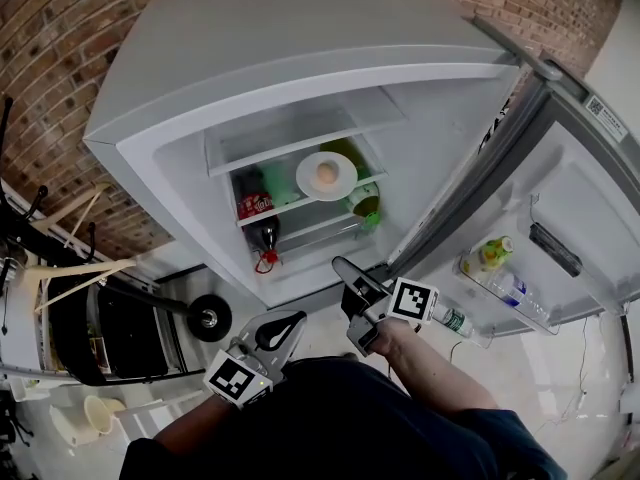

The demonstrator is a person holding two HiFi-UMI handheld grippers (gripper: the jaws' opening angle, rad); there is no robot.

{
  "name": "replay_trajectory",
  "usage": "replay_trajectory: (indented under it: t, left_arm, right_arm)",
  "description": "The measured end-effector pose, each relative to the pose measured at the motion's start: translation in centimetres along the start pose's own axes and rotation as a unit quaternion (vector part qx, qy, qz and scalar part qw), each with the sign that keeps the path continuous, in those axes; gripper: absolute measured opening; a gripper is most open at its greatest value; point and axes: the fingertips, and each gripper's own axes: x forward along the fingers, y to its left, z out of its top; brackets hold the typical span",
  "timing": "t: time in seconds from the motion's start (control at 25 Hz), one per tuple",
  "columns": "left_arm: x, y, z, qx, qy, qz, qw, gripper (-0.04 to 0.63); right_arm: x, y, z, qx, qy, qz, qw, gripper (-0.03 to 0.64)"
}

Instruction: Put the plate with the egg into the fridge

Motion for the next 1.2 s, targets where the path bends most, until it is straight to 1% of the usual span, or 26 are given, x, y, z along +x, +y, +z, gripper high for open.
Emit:
replay_trajectory:
  t: [0.12,0.24,0.32,0.36,0.4,0.44,0.48,0.56,0.6,0.64,0.72,0.92,1.08,1.2]
  left_arm:
    - [0.3,-0.3,0.1,0.003,0.001,-0.009,1.0000,-0.002]
    - [0.5,-0.7,0.1,0.006,0.002,-0.017,0.9998,-0.002]
    - [0.7,-0.9,0.1,0.008,0.002,-0.022,0.9997,-0.002]
    - [0.7,-1.0,0.2,0.008,0.003,-0.024,0.9997,-0.002]
    - [0.7,-1.1,0.2,0.008,0.004,-0.026,0.9996,-0.002]
    - [0.7,-1.2,0.2,0.007,0.005,-0.028,0.9996,-0.002]
    - [0.8,-1.3,0.2,0.008,0.005,-0.031,0.9995,-0.002]
    - [0.9,-1.6,0.1,0.009,0.005,-0.036,0.9993,-0.002]
    - [1.0,-1.7,0.1,0.010,0.004,-0.039,0.9992,-0.002]
    - [1.0,-1.9,0.2,0.011,0.003,-0.042,0.9991,-0.002]
    - [1.1,-2.1,0.2,0.011,0.003,-0.045,0.9989,-0.002]
    - [1.0,-2.4,0.2,0.009,0.003,-0.050,0.9987,-0.002]
    - [1.0,-2.5,0.2,0.009,0.005,-0.051,0.9987,-0.002]
    - [1.1,-2.6,0.3,0.015,0.003,-0.053,0.9985,-0.002]
  right_arm:
    - [-1.3,0.9,-1.6,-0.040,0.019,0.004,0.999,0.083]
    - [-2.7,1.6,-3.0,-0.074,0.040,0.003,0.996,0.060]
    - [-3.4,2.6,-3.7,-0.114,0.050,0.010,0.992,0.048]
    - [-3.7,3.2,-3.9,-0.141,0.055,0.015,0.988,0.041]
    - [-3.9,3.7,-4.1,-0.176,0.061,0.018,0.982,0.036]
    - [-4.1,4.2,-4.3,-0.217,0.068,0.018,0.974,0.035]
    - [-4.2,4.6,-4.5,-0.263,0.074,0.016,0.962,0.033]
    - [-4.3,5.1,-5.1,-0.345,0.085,0.010,0.935,0.025]
    - [-4.4,5.3,-5.6,-0.372,0.089,0.009,0.924,0.020]
    - [-4.4,5.5,-6.0,-0.390,0.092,0.010,0.916,0.018]
    - [-4.5,5.7,-6.7,-0.412,0.094,0.013,0.906,0.012]
    - [-5.0,6.3,-7.5,-0.452,0.096,0.017,0.887,0.011]
    - [-5.0,6.4,-8.4,-0.472,0.106,0.018,0.875,0.011]
    - [-4.7,6.5,-8.4,-0.480,0.108,0.018,0.871,0.011]
